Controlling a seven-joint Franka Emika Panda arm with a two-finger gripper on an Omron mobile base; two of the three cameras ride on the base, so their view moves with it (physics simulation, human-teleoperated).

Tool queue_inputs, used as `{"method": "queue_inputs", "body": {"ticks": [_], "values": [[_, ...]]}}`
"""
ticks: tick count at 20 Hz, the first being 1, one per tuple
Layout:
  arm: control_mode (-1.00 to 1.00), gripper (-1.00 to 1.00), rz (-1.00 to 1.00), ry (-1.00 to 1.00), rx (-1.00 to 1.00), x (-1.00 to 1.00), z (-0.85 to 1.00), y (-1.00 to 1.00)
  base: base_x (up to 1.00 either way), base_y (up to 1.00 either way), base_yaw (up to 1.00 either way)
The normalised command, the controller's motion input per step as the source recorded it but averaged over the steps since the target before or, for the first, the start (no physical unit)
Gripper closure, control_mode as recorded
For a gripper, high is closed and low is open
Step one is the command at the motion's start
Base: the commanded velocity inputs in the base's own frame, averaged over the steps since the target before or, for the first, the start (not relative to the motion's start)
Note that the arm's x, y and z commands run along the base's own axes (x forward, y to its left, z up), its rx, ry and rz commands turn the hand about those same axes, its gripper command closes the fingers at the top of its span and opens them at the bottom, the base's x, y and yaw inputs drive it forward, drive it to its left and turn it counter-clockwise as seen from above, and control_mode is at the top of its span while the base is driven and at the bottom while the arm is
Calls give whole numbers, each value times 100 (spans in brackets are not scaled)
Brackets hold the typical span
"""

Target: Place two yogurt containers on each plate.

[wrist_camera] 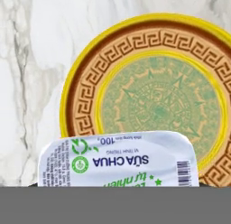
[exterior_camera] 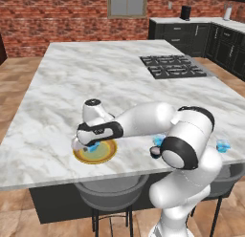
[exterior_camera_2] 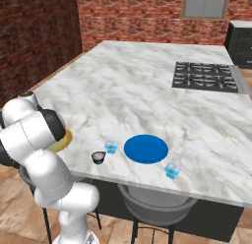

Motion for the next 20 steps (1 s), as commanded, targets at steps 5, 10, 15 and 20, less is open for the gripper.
{"method": "queue_inputs", "body": {"ticks": [5, 10, 15, 20], "values": [[-100, 100, 0, 1, 5, 0, -30, 1, 0, 0, 0], [-100, 100, -2, 0, 8, 28, -27, 0, 0, 0, 0], [-100, 100, -2, -1, 1, 21, -25, 0, 0, 0, 0], [-100, 100, -3, -1, 0, 14, -14, 4, 0, 0, 0]]}}
